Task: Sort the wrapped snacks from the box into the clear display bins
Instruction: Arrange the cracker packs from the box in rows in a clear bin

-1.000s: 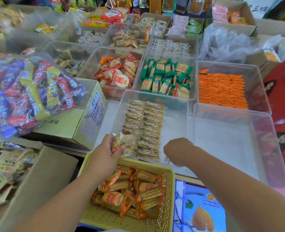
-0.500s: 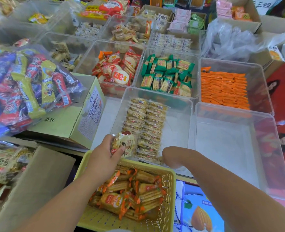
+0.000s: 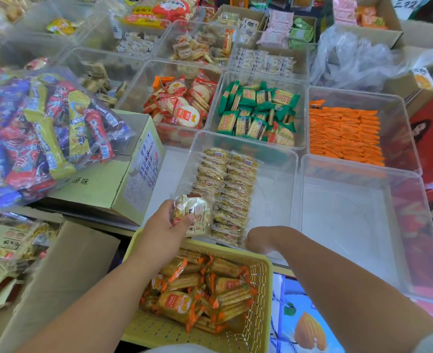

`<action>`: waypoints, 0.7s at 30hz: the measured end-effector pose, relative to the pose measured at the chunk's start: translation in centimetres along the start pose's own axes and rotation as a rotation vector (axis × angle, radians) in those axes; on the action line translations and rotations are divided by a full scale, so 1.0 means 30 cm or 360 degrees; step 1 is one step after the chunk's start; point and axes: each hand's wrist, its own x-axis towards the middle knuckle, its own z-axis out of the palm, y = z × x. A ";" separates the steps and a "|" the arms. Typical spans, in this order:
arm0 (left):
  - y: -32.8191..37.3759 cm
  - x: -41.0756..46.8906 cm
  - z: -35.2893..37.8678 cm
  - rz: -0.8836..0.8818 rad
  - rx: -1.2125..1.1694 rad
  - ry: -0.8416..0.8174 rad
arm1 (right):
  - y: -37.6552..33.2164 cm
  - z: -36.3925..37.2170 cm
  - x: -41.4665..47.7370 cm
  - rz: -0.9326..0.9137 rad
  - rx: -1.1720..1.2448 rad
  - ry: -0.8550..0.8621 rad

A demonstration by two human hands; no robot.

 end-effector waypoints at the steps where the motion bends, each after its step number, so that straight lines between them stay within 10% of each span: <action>1: 0.009 0.003 -0.006 -0.0025 -0.0133 0.0018 | -0.002 -0.012 -0.017 -0.0014 0.0003 0.0024; 7: 0.062 0.023 -0.030 -0.0168 -0.0721 0.0157 | -0.012 -0.124 -0.193 -0.0092 0.0114 0.0505; 13: 0.178 -0.035 0.026 0.0110 -0.0443 -0.0078 | -0.128 -0.124 -0.376 -0.0672 0.1716 0.0772; 21: 0.231 -0.072 0.059 0.0370 0.0006 -0.0637 | -0.094 -0.072 -0.381 -0.0922 0.1715 0.0997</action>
